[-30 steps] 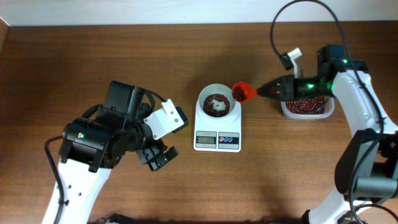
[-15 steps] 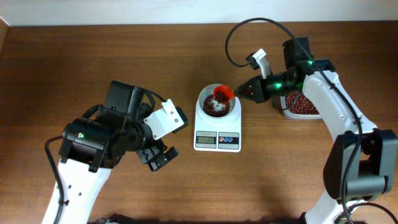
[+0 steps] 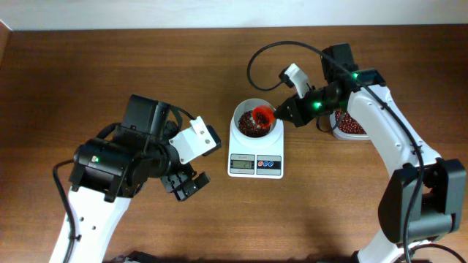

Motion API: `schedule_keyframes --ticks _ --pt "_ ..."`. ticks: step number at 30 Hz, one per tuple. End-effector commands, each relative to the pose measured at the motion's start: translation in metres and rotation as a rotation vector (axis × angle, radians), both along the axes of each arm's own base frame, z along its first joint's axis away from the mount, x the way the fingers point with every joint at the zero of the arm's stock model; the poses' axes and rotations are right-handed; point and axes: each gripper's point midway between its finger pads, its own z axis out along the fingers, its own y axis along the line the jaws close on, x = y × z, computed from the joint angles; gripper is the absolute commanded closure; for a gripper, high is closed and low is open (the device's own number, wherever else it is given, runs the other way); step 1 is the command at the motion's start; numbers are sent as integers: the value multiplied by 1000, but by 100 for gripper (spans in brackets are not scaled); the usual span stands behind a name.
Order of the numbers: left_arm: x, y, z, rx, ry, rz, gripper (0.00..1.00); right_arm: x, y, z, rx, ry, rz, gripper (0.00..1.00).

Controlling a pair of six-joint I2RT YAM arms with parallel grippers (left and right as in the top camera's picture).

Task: Scoop and weigh 50g on scale
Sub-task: 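Tip the scoop with the right gripper to pour beans into the bowl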

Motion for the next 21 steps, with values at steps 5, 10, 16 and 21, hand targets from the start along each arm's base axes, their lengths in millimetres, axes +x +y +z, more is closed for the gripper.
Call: schedule_keyframes --ticks 5,10,16,21 --pt "3 1 5 2 -24 -5 1 3 -4 16 -109 -106 7 96" --pt "3 1 5 2 -24 -5 1 0 9 29 -93 -124 6 96" --pt "3 1 5 2 -24 -5 1 3 8 26 -225 -208 13 96" --pt "3 1 5 2 -24 -5 1 9 3 26 -259 -204 -50 96"
